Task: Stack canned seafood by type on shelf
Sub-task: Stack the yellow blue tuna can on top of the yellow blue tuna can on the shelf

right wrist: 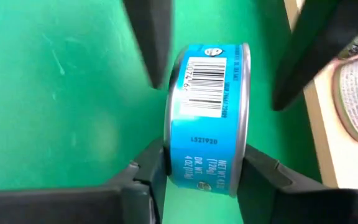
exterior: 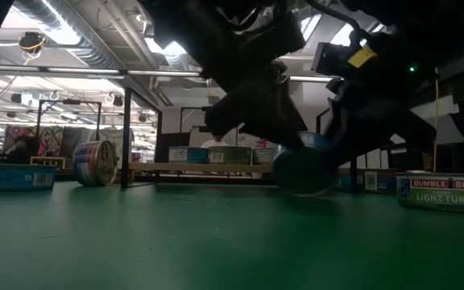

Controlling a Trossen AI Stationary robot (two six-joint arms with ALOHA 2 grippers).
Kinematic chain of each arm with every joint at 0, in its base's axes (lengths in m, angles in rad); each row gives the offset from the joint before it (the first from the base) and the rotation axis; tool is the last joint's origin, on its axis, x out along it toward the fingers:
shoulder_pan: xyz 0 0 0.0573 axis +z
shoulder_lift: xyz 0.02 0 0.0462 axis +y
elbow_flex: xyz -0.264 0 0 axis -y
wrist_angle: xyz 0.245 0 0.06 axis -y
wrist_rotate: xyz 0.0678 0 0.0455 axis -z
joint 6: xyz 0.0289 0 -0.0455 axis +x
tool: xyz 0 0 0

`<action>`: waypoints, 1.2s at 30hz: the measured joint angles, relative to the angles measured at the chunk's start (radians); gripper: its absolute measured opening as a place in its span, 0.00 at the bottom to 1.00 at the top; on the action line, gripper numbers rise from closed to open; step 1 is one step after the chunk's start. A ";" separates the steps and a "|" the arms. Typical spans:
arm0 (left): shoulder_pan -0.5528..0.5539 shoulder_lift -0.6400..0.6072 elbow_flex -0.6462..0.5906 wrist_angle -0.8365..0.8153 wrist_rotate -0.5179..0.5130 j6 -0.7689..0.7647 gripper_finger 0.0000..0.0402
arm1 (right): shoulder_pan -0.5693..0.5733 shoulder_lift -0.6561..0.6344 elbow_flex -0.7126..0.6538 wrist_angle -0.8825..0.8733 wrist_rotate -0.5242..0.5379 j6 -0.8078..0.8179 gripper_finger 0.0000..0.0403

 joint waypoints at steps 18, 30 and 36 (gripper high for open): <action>-0.003 0.000 -0.002 -0.043 -0.024 0.038 0.38 | -0.001 0.000 -0.001 0.035 0.004 0.002 0.35; -0.002 0.000 -0.002 -0.042 -0.026 0.002 0.35 | -0.001 0.000 -0.001 0.035 -0.001 0.001 0.43; -0.003 0.000 -0.002 -0.041 -0.034 -0.014 0.36 | 0.000 0.000 -0.001 0.039 -0.007 0.000 0.63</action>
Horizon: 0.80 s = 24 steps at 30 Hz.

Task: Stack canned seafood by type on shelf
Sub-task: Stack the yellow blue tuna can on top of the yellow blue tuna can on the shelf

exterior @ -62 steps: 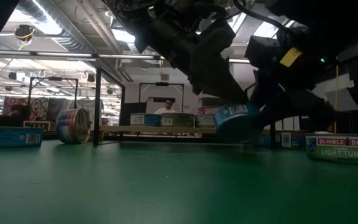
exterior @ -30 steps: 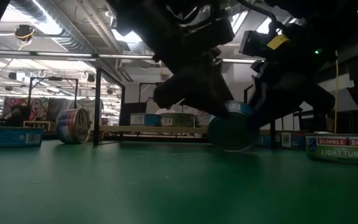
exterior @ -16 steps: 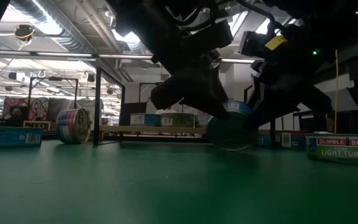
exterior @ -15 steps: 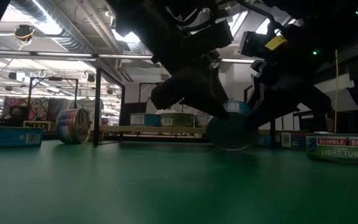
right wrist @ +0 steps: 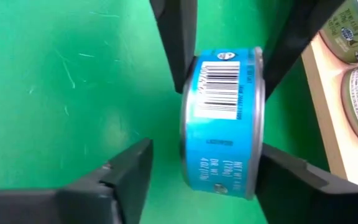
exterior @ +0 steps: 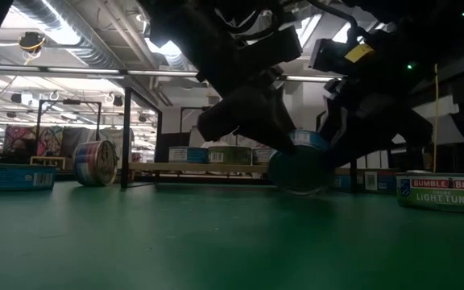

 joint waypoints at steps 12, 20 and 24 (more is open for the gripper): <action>-0.012 -0.171 0.000 -0.215 -0.098 -0.083 0.37 | 0.002 -0.010 0.187 -0.365 0.000 -0.009 0.76; -0.008 -0.328 0.000 -0.484 -0.309 -0.159 0.37 | 0.001 -0.010 0.334 -0.593 0.021 -0.008 0.76; 0.011 -0.371 0.000 -0.596 -0.436 -0.209 0.37 | 0.001 -0.010 0.350 -0.623 0.059 -0.008 0.76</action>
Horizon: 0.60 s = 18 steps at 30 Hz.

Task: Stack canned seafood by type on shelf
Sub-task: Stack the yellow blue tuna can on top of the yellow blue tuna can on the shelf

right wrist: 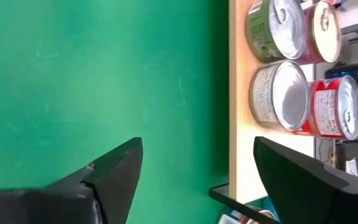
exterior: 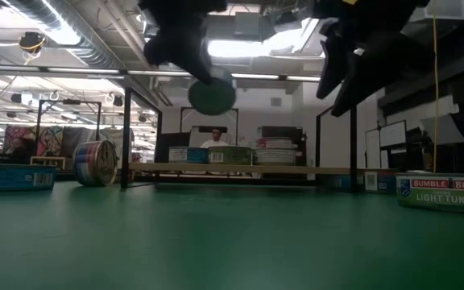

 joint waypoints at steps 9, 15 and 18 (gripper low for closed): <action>0.131 -0.006 -0.053 -0.050 -0.058 -0.048 0.38 | 0.000 0.000 0.000 -0.001 0.000 0.000 0.76; 0.214 -0.006 -0.125 -0.015 -0.058 -0.045 0.38 | 0.000 0.000 -0.001 0.000 0.000 0.000 0.76; 0.237 -0.004 -0.161 0.049 -0.047 -0.032 0.38 | -0.001 0.000 -0.001 0.002 0.000 0.000 0.76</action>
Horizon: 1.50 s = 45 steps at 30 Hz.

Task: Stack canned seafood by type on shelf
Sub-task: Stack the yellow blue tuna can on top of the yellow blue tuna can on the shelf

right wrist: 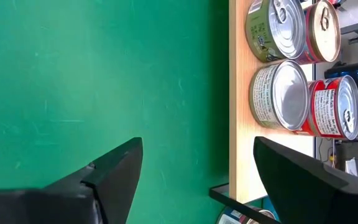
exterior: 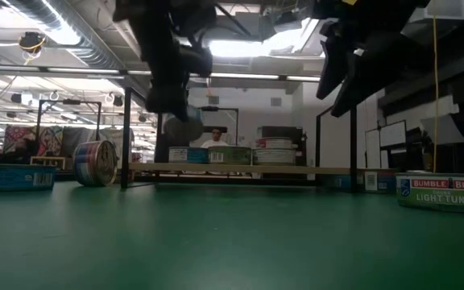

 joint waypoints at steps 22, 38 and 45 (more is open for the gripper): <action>0.022 0.007 -0.063 0.138 0.082 0.136 0.41 | 0.000 0.000 -0.001 0.021 0.000 0.000 0.76; 0.023 0.007 -0.063 0.134 0.090 0.133 0.62 | 0.000 0.000 -0.001 0.020 0.000 0.000 0.76; 0.023 0.007 -0.063 0.134 0.090 0.161 0.65 | 0.000 0.000 -0.001 0.020 0.000 0.000 0.76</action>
